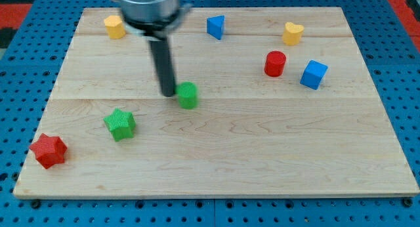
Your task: Move the green star vertically below the yellow hexagon
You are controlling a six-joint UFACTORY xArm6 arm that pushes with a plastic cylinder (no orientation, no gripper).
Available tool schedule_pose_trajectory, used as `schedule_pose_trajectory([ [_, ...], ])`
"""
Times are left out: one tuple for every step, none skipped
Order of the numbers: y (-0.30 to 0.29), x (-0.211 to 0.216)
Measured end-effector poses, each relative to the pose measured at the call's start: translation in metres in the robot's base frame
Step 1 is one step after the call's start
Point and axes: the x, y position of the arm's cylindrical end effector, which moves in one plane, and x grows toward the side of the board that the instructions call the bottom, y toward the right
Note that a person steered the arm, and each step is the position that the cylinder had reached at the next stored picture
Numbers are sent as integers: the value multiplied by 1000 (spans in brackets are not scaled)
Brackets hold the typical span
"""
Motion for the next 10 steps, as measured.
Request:
schedule_pose_trajectory([
  [17, 68],
  [-39, 114],
  [-106, 65],
  [-119, 67],
  [-147, 78],
  [-158, 96],
  [-200, 73],
  [-189, 42],
  [-170, 33],
  [-123, 33],
])
